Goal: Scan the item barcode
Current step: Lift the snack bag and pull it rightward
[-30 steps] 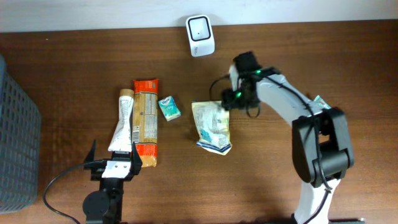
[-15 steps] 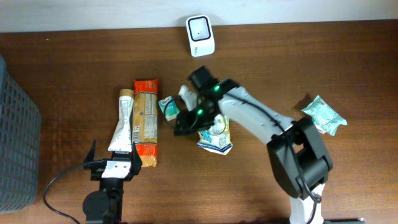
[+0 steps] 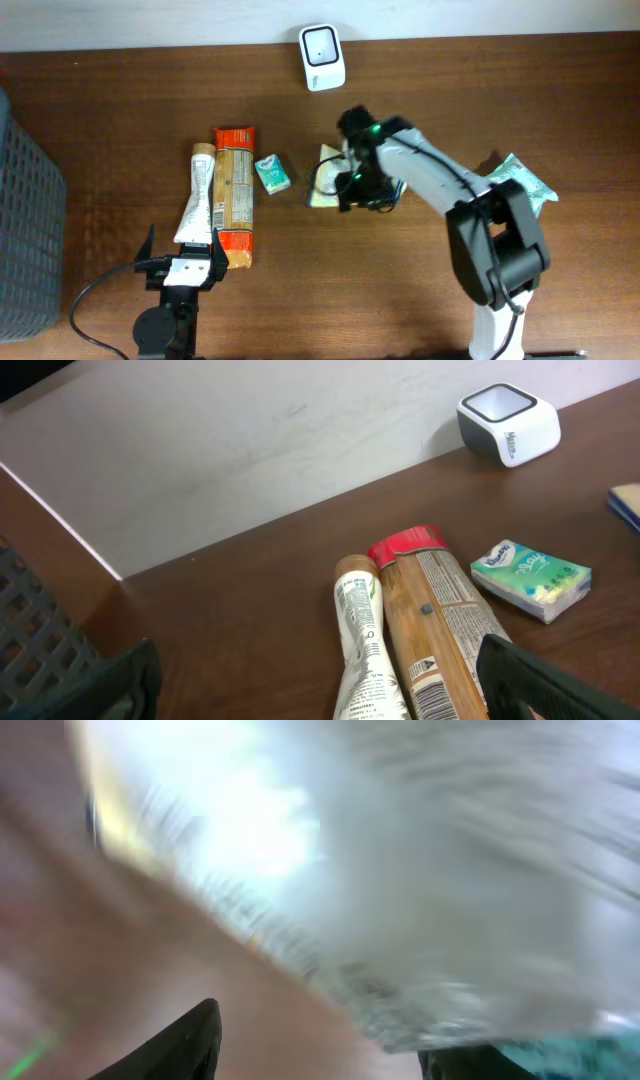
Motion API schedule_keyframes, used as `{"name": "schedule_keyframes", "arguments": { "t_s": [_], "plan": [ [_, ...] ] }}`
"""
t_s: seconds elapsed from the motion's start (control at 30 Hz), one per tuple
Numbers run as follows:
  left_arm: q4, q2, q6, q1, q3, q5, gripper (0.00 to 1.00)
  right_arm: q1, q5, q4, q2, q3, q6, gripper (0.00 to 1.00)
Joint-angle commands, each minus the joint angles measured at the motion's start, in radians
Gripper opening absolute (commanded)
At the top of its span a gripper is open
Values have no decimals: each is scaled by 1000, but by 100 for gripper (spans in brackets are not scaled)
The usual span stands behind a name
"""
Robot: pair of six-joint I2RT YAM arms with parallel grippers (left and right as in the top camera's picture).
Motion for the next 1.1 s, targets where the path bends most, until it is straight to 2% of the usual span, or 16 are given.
{"name": "schedule_keyframes", "arguments": {
  "t_s": [0.0, 0.07, 0.23, 0.3, 0.4, 0.6, 0.77, 0.9, 0.97, 1.0, 1.07],
  "plan": [
    [0, -5, 12, 6, -6, 4, 99, -81, -53, -4, -5, 50, -93, 61],
    [0, -5, 12, 6, -6, 4, 99, -119, -124, -8, -46, 101, -129, 62],
    [0, -5, 12, 6, -6, 4, 99, -279, -113, -4, -87, 210, -163, 71],
    [0, -5, 12, 6, -6, 4, 99, -338, -132, 32, -82, 209, -239, 76],
    [0, -5, 12, 6, -5, 4, 99, -367, -160, 99, -27, 206, -357, 98],
    [0, -5, 12, 6, -6, 4, 99, -362, -465, 117, 172, 206, -518, 99],
    [0, -5, 12, 6, -6, 4, 99, -351, -468, 56, 231, 187, -580, 100],
    [0, -5, 12, 6, -6, 4, 99, -325, -464, 58, 237, 151, -603, 93],
    [0, -5, 13, 6, -6, 4, 99, -309, -443, 111, 238, 109, -573, 82],
    [0, -5, 12, 6, -6, 4, 99, -301, -410, 149, 238, 88, -532, 71],
    [0, -5, 12, 6, -5, 4, 99, -290, -400, 185, 238, 68, -513, 37]
  ]
}}
